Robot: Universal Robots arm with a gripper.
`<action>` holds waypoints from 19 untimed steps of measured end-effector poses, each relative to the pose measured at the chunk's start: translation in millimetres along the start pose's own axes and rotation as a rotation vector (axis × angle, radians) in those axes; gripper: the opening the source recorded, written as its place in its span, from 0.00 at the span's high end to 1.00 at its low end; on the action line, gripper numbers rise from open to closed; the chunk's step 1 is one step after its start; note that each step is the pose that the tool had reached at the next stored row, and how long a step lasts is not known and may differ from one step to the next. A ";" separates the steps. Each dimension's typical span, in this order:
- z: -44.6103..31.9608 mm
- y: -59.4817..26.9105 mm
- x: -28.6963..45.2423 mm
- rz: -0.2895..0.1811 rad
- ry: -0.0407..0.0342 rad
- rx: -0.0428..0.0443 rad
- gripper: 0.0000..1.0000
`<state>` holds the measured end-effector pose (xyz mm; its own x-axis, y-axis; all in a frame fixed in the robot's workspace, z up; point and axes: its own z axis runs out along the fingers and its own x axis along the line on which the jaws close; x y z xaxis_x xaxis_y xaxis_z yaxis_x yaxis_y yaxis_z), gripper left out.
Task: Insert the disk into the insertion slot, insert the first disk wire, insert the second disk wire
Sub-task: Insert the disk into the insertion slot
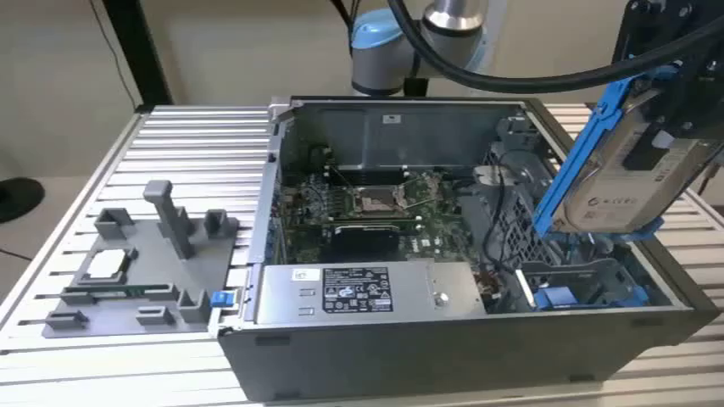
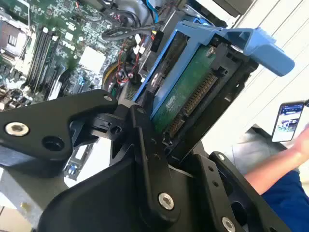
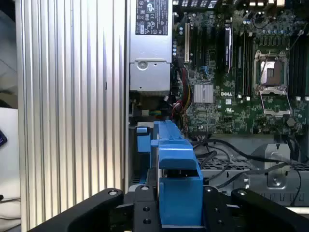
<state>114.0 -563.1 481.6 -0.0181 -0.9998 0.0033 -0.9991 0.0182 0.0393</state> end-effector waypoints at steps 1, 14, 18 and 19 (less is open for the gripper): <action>0.0 0.0 0.0 0.000 0.0000 0.0000 1.00; -0.1 -0.2 0.4 0.000 0.0004 0.0000 1.00; 1.0 -3.8 6.8 0.000 0.0001 -0.0014 1.00; 1.9 -3.9 9.4 0.000 0.0000 -0.0015 1.00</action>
<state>117.6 -572.6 479.5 -0.0182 -0.9998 0.0033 -0.9990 0.0184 0.0408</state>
